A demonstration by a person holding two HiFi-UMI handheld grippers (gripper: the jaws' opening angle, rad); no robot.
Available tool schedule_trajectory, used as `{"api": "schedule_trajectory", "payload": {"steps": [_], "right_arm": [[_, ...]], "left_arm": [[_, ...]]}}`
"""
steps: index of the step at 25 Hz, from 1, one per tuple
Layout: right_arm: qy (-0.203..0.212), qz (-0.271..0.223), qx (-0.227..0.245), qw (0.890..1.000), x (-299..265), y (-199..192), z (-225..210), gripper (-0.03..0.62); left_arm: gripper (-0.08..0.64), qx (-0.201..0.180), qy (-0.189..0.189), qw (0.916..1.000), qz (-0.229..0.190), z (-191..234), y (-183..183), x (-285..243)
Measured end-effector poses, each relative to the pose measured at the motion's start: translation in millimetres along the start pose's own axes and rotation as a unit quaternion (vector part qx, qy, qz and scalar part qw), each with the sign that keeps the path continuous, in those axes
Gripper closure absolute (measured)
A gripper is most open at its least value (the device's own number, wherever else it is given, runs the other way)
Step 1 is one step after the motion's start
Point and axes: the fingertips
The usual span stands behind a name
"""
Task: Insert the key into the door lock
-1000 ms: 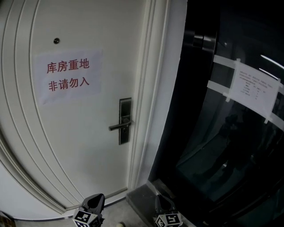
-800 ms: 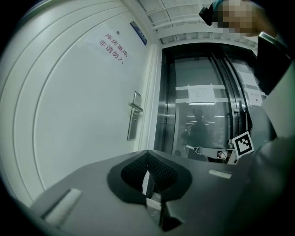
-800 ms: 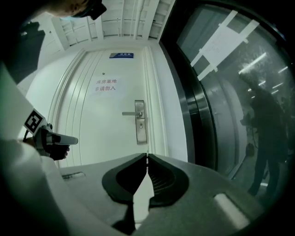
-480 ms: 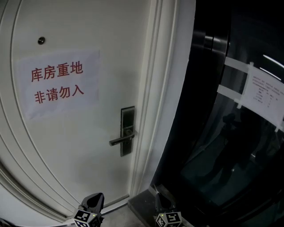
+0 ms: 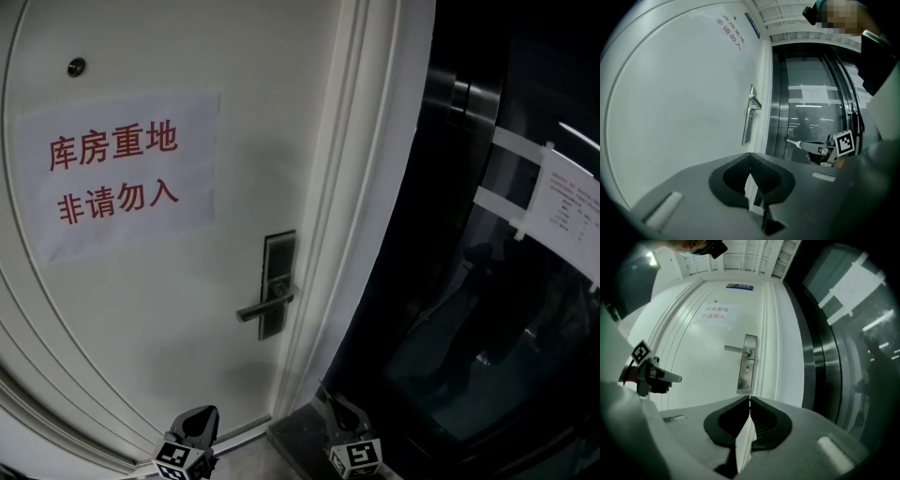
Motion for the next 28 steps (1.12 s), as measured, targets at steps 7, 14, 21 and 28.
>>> {"api": "schedule_trajectory", "payload": {"steps": [7,14,21,28], "right_arm": [[0.030,-0.028,0.102,0.994,-42,30,-3,0.581],[0.054,-0.046,0.172,0.983,-81,43,-5,0.581],[0.074,-0.063,0.225,0.970,-109,64,-7,0.581],[0.080,-0.076,0.240,0.965,-133,73,-7,0.581]], "left_arm": [[0.557,0.002,0.015,0.9998,-0.008,15,7,2],[0.557,0.005,0.040,0.9990,-0.019,24,11,5],[0.557,0.007,0.058,0.9979,-0.027,28,10,6],[0.557,0.011,0.075,0.9967,-0.030,31,6,12]]}}
Point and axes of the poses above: the fingertips, and each gripper's own axes: x backward along the fingers, z to its left, y out of its top, and after that the axes turned 15 degrees about x, right-handed
